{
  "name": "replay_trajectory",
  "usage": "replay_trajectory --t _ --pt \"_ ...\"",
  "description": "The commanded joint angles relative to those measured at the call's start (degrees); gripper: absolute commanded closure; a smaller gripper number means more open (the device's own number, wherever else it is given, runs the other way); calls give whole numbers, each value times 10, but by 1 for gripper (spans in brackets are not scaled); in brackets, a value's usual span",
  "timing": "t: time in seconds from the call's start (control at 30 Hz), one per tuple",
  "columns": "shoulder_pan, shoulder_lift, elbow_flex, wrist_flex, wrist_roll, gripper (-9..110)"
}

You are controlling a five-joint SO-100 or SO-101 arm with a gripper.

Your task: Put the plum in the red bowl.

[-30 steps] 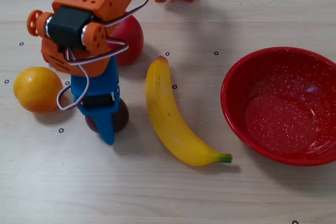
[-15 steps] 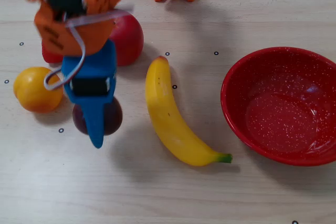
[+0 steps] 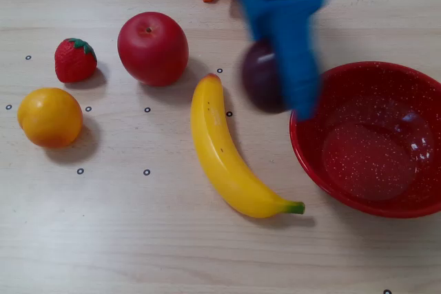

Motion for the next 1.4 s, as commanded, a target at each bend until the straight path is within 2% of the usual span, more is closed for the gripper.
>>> replay_trajectory --t 0.0,0.23,0.5,0.6,0.7,0.87,1.1,1.23,1.37 --pt "58 92 -2 47 -31 101" --pt "171 65 43 18 -62 101" --pt "221 -14 93 -3 -78 100" --pt "221 -45 110 1 -83 89" --pt "209 -66 122 -16 -104 65" --pt "193 -80 124 -41 -94 54" --pt "178 -78 109 -76 -91 53" --pt "163 -55 93 -86 -99 62" --pt "137 -13 78 -89 -120 79"
